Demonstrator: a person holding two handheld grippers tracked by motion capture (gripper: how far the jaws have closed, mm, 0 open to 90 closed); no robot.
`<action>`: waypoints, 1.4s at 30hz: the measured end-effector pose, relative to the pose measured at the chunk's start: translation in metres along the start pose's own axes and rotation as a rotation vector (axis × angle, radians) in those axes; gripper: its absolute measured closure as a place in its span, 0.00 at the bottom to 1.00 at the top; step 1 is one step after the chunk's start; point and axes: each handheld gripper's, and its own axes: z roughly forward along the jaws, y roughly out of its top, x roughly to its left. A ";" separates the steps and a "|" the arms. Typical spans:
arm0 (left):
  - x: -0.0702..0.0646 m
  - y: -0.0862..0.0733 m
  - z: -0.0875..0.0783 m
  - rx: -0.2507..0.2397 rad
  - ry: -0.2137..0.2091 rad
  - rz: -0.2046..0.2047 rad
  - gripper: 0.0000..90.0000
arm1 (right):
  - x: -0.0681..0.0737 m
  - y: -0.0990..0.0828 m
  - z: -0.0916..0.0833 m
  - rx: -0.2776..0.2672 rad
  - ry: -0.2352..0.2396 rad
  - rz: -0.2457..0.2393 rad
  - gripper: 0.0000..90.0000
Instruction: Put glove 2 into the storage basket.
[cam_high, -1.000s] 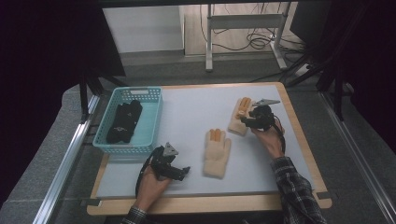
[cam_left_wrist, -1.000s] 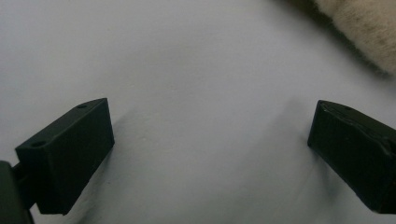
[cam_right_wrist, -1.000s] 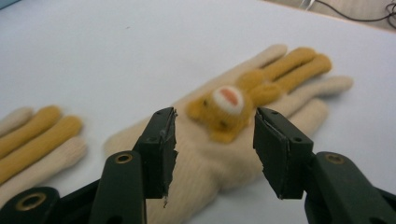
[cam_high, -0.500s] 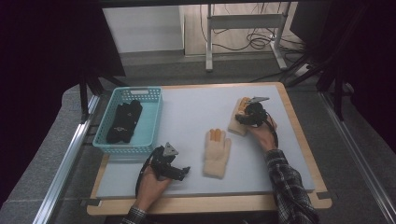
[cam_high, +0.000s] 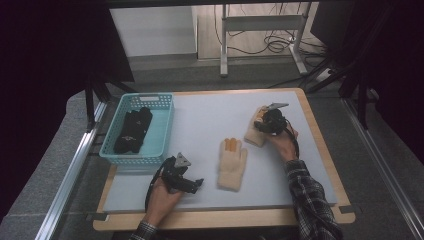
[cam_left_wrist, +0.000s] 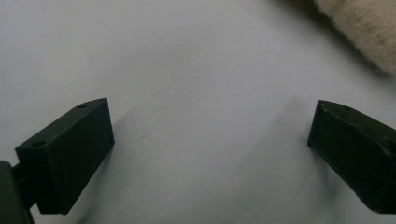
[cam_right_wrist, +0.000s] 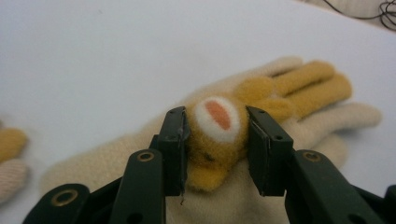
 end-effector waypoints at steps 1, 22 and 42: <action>0.000 0.000 0.000 0.000 0.000 0.000 0.01 | 0.000 0.001 -0.003 -0.007 0.004 0.004 0.67; 0.000 0.000 0.000 0.000 0.000 0.000 0.01 | 0.039 0.007 -0.087 -0.095 0.156 -0.047 0.67; 0.000 0.000 0.000 -0.004 0.001 -0.003 0.01 | 0.150 -0.016 -0.111 -0.067 0.300 -0.168 0.66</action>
